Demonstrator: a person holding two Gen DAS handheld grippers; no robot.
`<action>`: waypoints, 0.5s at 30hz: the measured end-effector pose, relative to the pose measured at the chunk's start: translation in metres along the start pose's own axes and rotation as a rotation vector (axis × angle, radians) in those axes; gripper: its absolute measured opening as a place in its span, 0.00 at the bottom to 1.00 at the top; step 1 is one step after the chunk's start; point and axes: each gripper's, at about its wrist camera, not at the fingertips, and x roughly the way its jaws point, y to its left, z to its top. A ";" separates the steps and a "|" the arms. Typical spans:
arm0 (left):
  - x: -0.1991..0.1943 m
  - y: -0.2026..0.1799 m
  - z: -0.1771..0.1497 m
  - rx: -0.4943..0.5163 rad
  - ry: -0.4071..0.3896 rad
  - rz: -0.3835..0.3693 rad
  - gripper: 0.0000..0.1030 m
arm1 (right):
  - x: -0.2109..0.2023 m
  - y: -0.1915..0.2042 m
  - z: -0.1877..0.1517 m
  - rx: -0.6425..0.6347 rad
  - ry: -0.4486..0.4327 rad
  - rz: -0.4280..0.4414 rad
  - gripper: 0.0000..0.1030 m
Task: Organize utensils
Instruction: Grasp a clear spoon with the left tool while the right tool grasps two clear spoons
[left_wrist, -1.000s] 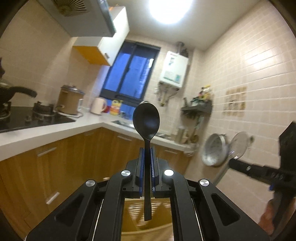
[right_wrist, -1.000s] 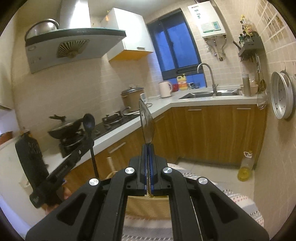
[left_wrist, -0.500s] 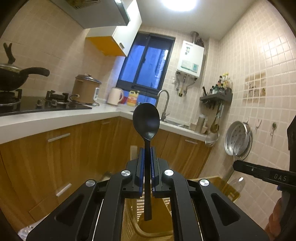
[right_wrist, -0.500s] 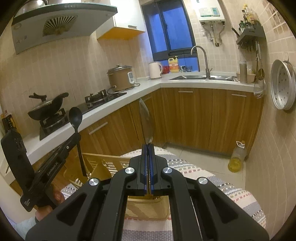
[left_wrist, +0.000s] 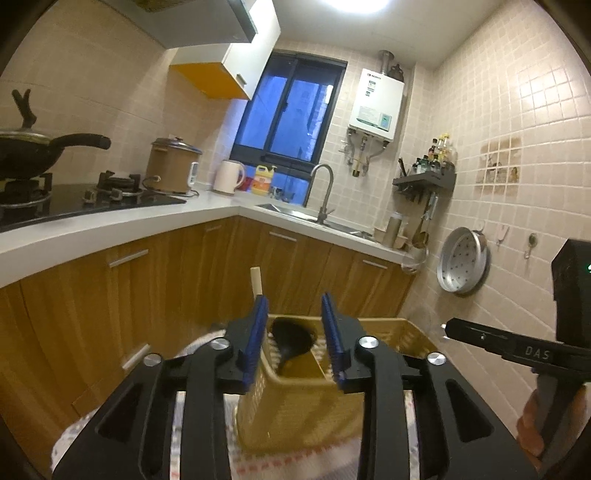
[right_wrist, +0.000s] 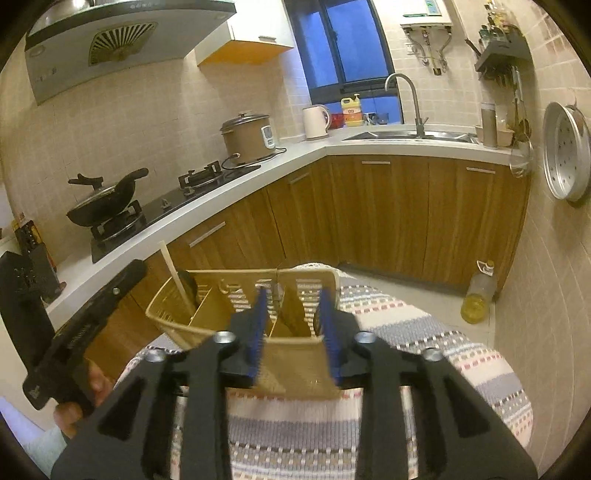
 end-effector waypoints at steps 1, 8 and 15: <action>-0.005 0.000 0.000 -0.003 0.012 -0.009 0.33 | -0.005 0.001 -0.002 -0.001 -0.003 -0.004 0.41; -0.041 0.004 -0.017 -0.054 0.161 -0.084 0.33 | -0.042 0.003 -0.030 0.021 0.042 -0.029 0.41; -0.054 -0.004 -0.043 0.020 0.362 -0.085 0.33 | -0.054 0.001 -0.063 0.061 0.201 -0.040 0.41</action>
